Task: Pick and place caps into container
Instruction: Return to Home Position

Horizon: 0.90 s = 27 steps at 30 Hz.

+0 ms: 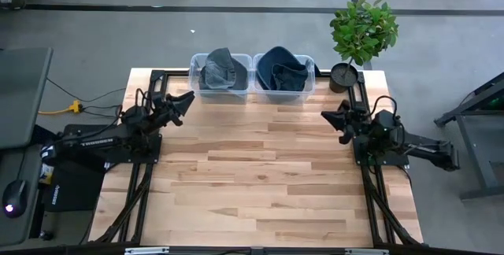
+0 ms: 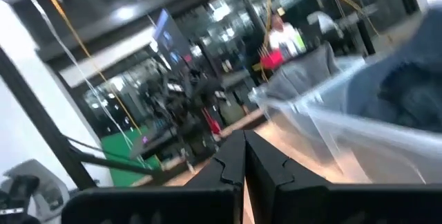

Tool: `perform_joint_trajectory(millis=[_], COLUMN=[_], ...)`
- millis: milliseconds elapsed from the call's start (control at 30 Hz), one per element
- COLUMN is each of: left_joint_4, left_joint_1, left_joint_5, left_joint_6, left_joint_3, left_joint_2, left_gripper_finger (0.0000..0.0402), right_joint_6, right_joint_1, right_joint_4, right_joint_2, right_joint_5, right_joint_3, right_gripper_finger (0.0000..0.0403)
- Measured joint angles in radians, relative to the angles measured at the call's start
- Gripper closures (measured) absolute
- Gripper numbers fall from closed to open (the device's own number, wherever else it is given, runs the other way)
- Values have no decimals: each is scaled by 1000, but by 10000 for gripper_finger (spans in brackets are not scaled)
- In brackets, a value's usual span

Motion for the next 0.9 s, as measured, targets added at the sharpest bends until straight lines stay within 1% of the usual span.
perform_joint_trajectory(millis=[100,133,267,467,633,800,900], left_joint_4=[-17,-26,-25,-18,-35,-145,-216], left_joint_1=[0,0,0,0,0,-1,-1], left_joint_5=[-2,-6,26,113,162,252,322], left_joint_6=[13,16,68,248,377,386,404], left_joint_3=[-1,-1,-2,-2,6,16,18], left_joint_2=[-27,-33,-52,-58,-57,-57,-57], left_gripper_finger=[317,317,317,322,347,377,397], right_joint_6=[-34,-40,-91,-227,-354,-370,-398], right_joint_1=[0,0,0,0,0,0,0], right_joint_4=[118,125,117,28,-14,-51,-53], right_joint_2=[8,10,10,10,10,18,23], right_joint_5=[-5,-6,-23,-73,-131,-184,-186], right_joint_3=[-39,-46,-46,-46,-46,-45,-45], right_gripper_finger=[403,403,403,403,403,403,403])
